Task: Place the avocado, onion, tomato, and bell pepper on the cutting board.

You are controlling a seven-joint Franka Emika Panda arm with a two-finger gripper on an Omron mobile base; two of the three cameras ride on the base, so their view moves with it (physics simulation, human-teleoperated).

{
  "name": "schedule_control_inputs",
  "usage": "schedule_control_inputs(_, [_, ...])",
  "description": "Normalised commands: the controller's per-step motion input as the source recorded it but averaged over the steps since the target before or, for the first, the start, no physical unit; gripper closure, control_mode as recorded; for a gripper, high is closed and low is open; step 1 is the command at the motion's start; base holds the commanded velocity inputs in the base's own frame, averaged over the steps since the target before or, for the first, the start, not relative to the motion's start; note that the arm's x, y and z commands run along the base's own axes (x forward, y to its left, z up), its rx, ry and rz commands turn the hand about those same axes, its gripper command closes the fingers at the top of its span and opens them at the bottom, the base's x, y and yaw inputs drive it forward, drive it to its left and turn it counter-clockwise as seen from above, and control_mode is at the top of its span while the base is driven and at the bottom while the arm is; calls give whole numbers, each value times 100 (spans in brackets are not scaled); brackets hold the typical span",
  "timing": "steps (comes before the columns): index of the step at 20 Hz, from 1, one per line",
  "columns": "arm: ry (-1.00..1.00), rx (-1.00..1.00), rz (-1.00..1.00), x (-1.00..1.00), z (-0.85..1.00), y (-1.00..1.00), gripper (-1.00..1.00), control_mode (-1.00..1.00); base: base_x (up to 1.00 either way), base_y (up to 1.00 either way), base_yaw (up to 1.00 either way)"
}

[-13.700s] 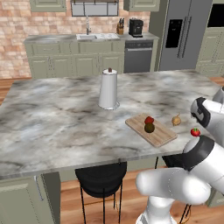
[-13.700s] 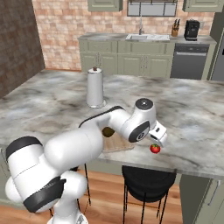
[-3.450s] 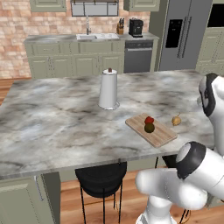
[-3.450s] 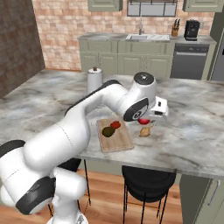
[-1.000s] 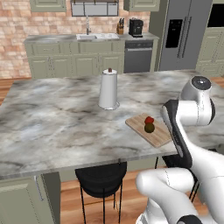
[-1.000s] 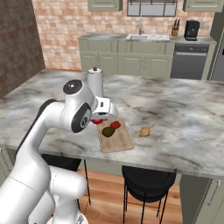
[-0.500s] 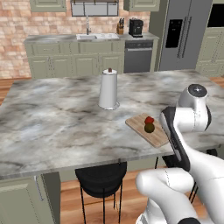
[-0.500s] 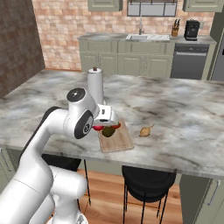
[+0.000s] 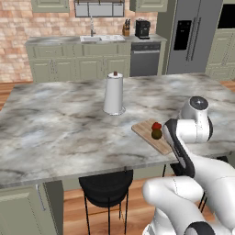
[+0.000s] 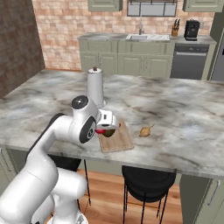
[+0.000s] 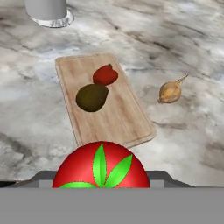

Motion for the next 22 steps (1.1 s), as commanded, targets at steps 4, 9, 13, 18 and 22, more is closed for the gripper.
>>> schedule_control_inputs(4, [2,0,0,28,-26,-1,100,-100,0,0,0])
schedule_control_inputs(9, [1,0,0,29,-22,-1,100,-100,0,0,0])
schedule_control_inputs(13, [0,0,0,18,-21,-13,100,-100,0,0,0])
schedule_control_inputs(18, [0,0,0,4,-27,-8,100,-100,0,0,0])
schedule_control_inputs(22, [0,0,0,0,-31,-6,100,-100,0,0,0])
